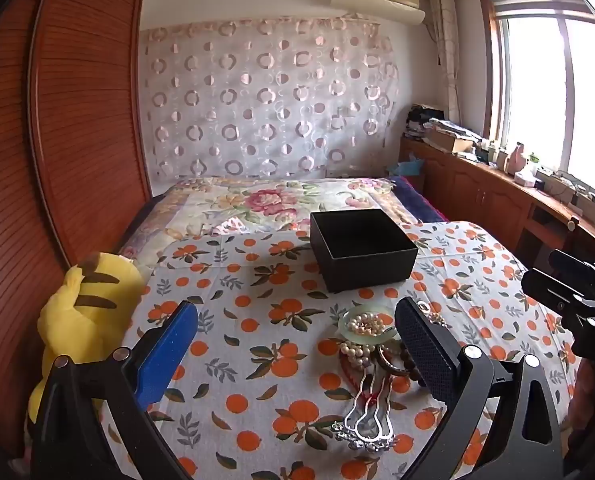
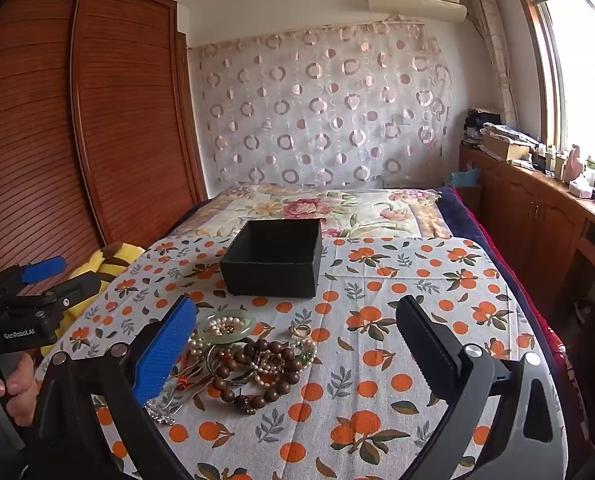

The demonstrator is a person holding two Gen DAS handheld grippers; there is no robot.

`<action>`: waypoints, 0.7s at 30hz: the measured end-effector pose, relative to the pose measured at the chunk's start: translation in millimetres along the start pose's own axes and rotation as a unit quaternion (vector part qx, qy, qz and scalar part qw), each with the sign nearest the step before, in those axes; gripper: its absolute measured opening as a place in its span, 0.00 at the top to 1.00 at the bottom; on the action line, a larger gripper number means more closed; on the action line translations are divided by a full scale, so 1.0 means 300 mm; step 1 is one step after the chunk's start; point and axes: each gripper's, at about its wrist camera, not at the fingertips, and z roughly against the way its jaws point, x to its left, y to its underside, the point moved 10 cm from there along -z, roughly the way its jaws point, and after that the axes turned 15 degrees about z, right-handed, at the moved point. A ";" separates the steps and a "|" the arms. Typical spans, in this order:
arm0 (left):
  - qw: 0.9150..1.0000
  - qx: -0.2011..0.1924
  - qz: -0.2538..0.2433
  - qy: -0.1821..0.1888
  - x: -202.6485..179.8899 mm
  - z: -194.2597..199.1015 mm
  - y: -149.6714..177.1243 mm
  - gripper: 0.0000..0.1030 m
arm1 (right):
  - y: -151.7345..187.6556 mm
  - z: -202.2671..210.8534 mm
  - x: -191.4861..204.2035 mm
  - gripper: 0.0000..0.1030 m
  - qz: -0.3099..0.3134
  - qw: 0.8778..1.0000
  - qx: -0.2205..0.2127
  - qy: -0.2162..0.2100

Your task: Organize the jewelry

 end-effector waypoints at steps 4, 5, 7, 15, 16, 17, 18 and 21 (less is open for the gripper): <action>1.000 -0.002 0.000 0.000 0.001 0.001 -0.002 0.07 | 0.000 0.000 -0.002 0.02 -0.001 1.000 0.000 0.000; 1.000 -0.002 0.000 0.000 0.001 0.001 -0.002 0.07 | -0.001 0.000 -0.002 0.02 -0.001 1.000 0.000 -0.001; 1.000 -0.004 -0.001 -0.001 0.001 0.004 -0.004 0.07 | -0.002 0.002 -0.001 0.02 0.000 1.000 0.000 -0.001; 1.000 -0.006 -0.003 0.001 -0.033 0.015 -0.015 0.07 | -0.003 0.001 -0.004 0.02 0.000 1.000 0.000 -0.001; 1.000 -0.006 -0.003 0.001 -0.032 0.015 -0.016 0.07 | -0.004 0.001 -0.005 0.02 0.000 1.000 0.000 -0.001; 1.000 -0.006 -0.002 0.002 -0.032 0.022 -0.020 0.07 | -0.005 0.003 -0.003 0.02 0.000 1.000 0.000 0.000; 1.000 -0.007 -0.002 0.002 -0.033 0.022 -0.019 0.07 | -0.005 0.004 -0.004 0.02 -0.001 1.000 0.000 -0.001; 1.000 -0.007 -0.002 0.002 -0.029 0.023 -0.019 0.07 | -0.004 0.004 -0.003 0.02 -0.001 1.000 0.000 -0.001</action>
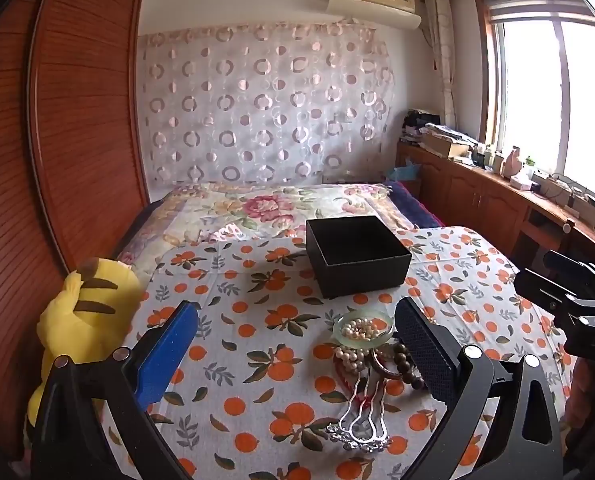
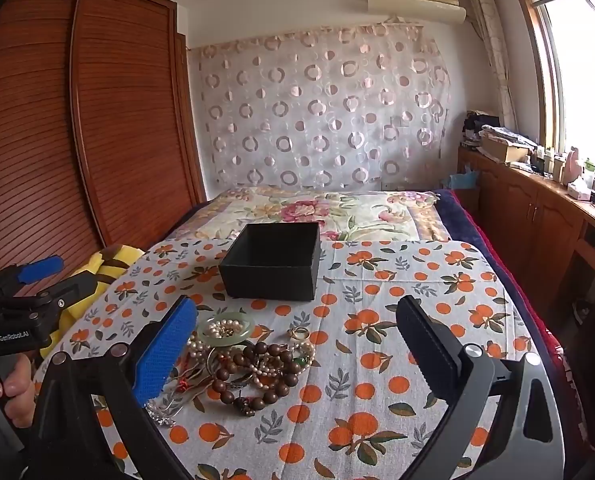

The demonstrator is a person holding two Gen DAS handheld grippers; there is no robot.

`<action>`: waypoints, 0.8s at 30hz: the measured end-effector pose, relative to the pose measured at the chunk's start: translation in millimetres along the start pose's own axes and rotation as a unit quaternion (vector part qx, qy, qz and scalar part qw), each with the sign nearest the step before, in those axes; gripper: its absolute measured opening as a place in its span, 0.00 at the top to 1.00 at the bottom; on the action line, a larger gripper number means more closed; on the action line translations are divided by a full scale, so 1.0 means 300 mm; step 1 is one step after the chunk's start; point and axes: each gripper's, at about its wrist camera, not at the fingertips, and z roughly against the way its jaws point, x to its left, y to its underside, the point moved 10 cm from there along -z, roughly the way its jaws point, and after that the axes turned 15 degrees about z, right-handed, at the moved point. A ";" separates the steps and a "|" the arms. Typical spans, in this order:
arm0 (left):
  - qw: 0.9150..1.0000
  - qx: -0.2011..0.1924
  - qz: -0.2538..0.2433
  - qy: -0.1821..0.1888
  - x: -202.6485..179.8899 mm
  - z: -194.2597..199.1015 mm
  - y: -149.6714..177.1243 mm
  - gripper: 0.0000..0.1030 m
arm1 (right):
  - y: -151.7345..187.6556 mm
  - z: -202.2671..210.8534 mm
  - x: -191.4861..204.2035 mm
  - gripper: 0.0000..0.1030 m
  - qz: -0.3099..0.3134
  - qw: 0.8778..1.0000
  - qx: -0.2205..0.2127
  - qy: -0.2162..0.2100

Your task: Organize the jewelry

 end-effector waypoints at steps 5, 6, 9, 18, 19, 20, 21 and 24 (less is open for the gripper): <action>1.000 -0.002 -0.001 0.002 -0.004 0.006 -0.006 0.07 | -0.009 0.006 -0.005 0.02 0.001 1.000 -0.001 0.001; 1.000 -0.002 -0.002 0.001 -0.008 0.006 -0.009 0.07 | -0.009 0.006 -0.005 0.02 0.001 1.000 -0.001 0.001; 1.000 -0.002 -0.001 0.002 0.000 0.007 -0.007 0.07 | -0.008 0.005 -0.004 0.02 0.001 1.000 -0.001 0.001; 1.000 -0.003 -0.001 0.002 -0.007 0.011 -0.006 0.07 | -0.010 0.007 -0.004 0.02 0.001 1.000 -0.001 0.001; 1.000 -0.003 -0.001 0.002 -0.004 0.009 -0.005 0.07 | -0.011 0.008 -0.005 0.02 0.001 1.000 -0.002 0.001; 1.000 -0.003 -0.001 0.002 -0.005 0.010 -0.005 0.07 | -0.009 0.007 -0.004 0.02 0.001 1.000 -0.001 0.001; 1.000 -0.003 -0.001 0.002 -0.007 0.012 -0.006 0.07 | -0.010 0.008 -0.004 0.02 0.001 1.000 -0.002 0.001; 1.000 -0.004 -0.001 0.002 -0.005 0.012 -0.006 0.07 | -0.012 0.009 -0.005 0.02 0.001 1.000 -0.002 0.001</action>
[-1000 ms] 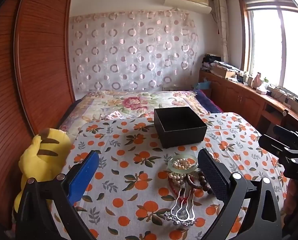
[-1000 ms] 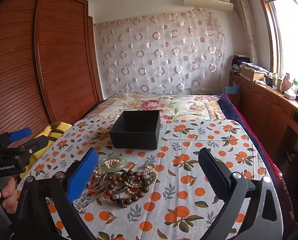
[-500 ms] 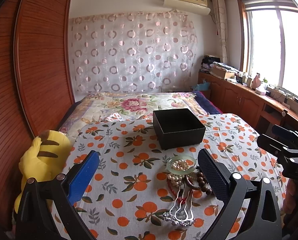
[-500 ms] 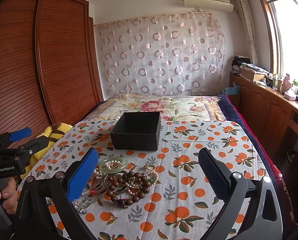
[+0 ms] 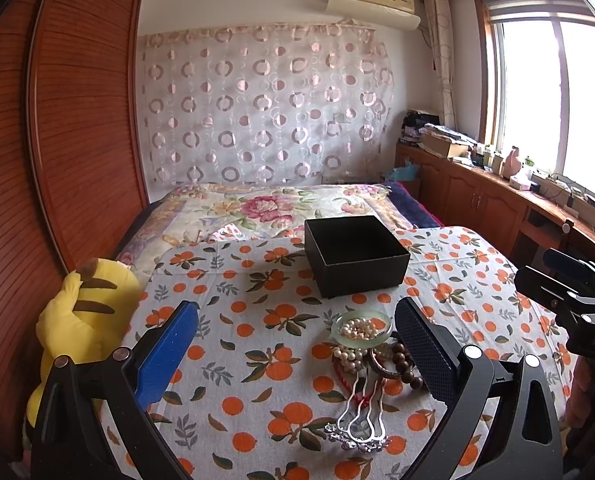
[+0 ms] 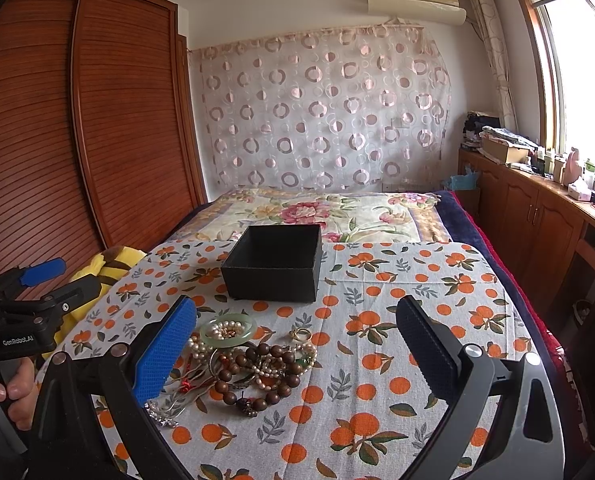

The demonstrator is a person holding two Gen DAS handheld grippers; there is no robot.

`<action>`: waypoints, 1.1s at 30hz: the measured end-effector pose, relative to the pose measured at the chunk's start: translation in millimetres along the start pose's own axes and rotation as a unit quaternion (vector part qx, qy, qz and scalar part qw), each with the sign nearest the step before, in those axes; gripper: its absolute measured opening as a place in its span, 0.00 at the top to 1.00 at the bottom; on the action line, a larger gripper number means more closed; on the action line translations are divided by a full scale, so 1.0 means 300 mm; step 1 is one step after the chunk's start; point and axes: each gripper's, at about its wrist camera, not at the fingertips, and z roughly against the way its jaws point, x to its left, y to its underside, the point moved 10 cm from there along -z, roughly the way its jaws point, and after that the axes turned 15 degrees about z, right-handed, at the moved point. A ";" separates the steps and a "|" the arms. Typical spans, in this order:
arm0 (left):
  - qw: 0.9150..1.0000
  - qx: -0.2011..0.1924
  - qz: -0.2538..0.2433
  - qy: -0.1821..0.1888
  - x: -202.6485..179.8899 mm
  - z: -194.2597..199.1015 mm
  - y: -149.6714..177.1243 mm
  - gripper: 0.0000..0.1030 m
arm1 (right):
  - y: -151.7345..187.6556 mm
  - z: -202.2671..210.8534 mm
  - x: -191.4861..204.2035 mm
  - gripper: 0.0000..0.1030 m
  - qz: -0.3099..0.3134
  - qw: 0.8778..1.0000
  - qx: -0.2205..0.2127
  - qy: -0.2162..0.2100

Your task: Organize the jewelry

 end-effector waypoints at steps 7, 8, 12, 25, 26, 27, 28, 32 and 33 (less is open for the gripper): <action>1.000 -0.001 0.000 0.001 0.002 -0.002 0.000 0.07 | 0.001 0.002 0.003 0.02 0.000 1.000 0.000 0.000; 1.000 -0.001 0.000 0.001 0.004 -0.003 0.000 0.07 | 0.002 0.002 0.003 0.02 0.000 1.000 -0.001 0.000; 1.000 -0.001 0.000 0.002 0.001 0.000 -0.002 0.07 | -0.013 0.006 0.003 0.02 0.000 1.000 -0.001 0.000; 1.000 -0.002 0.000 0.002 0.000 0.002 -0.002 0.07 | -0.008 0.006 0.006 0.02 0.000 1.000 -0.002 0.000; 1.000 -0.002 0.000 0.002 0.000 0.002 -0.002 0.07 | -0.009 0.006 0.005 0.02 0.000 1.000 -0.002 0.000; 1.000 -0.002 0.000 0.002 0.001 0.002 -0.002 0.07 | -0.013 0.007 0.004 0.02 0.000 1.000 -0.002 -0.001; 1.000 -0.002 0.000 0.002 0.000 0.002 -0.003 0.07 | -0.008 0.006 0.006 0.02 0.000 1.000 -0.002 -0.001; 1.000 -0.002 0.000 0.002 -0.002 0.004 -0.003 0.07 | -0.007 0.005 0.007 0.02 0.001 1.000 -0.002 -0.001; 1.000 -0.002 0.001 0.002 0.001 0.002 -0.002 0.07 | -0.008 0.005 0.007 0.02 0.001 1.000 -0.002 -0.001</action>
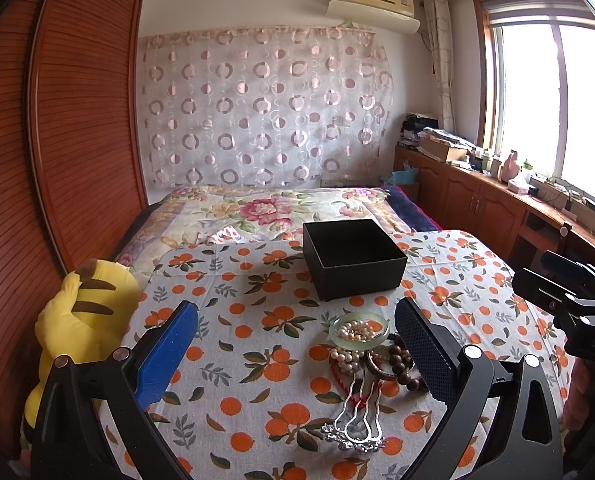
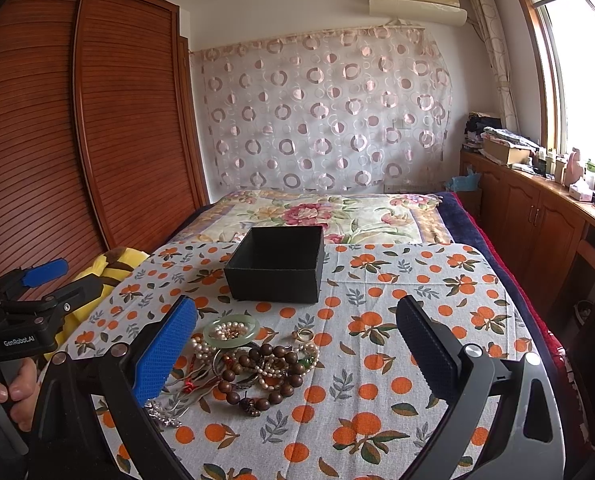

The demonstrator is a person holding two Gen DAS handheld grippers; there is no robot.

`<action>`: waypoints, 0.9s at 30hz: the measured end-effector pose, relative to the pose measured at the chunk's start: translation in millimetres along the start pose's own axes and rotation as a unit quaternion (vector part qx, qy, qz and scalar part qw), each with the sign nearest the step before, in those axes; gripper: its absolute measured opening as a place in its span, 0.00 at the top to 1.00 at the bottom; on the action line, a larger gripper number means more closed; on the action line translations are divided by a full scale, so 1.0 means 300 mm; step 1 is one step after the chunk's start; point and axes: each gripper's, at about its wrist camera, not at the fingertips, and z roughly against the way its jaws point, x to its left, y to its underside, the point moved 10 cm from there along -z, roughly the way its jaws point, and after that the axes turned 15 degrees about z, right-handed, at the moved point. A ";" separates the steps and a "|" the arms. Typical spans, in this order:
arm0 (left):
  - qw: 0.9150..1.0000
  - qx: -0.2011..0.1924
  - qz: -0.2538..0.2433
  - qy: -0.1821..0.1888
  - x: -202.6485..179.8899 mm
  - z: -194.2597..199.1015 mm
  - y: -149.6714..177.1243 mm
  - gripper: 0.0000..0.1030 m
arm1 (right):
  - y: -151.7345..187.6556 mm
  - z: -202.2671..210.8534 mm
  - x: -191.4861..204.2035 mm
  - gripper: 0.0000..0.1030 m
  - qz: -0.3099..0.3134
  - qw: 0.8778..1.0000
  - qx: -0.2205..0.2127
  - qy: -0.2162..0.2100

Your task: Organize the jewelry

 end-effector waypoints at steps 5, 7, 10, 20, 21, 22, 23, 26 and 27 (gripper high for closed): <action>1.000 -0.001 0.000 0.000 -0.002 0.003 -0.002 0.07 | -0.001 -0.001 0.001 0.02 0.001 1.000 -0.001 -0.002; 1.000 -0.001 0.000 0.000 -0.001 0.002 -0.001 0.07 | -0.003 0.000 0.000 0.02 0.001 1.000 -0.001 -0.002; 1.000 0.000 0.000 0.000 -0.001 0.002 -0.001 0.07 | -0.001 -0.002 0.000 0.02 0.001 1.000 0.000 -0.002; 1.000 0.021 -0.005 -0.002 -0.004 -0.022 0.034 0.07 | -0.018 0.016 0.034 0.02 0.003 1.000 0.010 -0.012; 1.000 0.022 -0.005 -0.002 0.001 -0.023 0.036 0.07 | -0.018 0.015 0.039 0.02 0.005 1.000 0.013 -0.015; 1.000 0.029 -0.005 -0.001 0.007 -0.034 0.052 0.07 | -0.013 0.011 0.042 0.02 0.006 1.000 0.016 -0.017; 0.999 0.036 -0.005 -0.001 0.018 -0.048 0.072 0.07 | 0.000 0.004 0.044 0.02 0.007 1.000 0.018 -0.020; 0.999 0.046 -0.007 -0.003 0.038 -0.062 0.096 0.07 | 0.038 -0.029 0.050 0.02 0.008 0.999 0.026 -0.025; 0.999 0.051 -0.007 -0.002 0.045 -0.069 0.107 0.07 | 0.046 -0.035 0.052 0.02 0.008 0.999 0.028 -0.028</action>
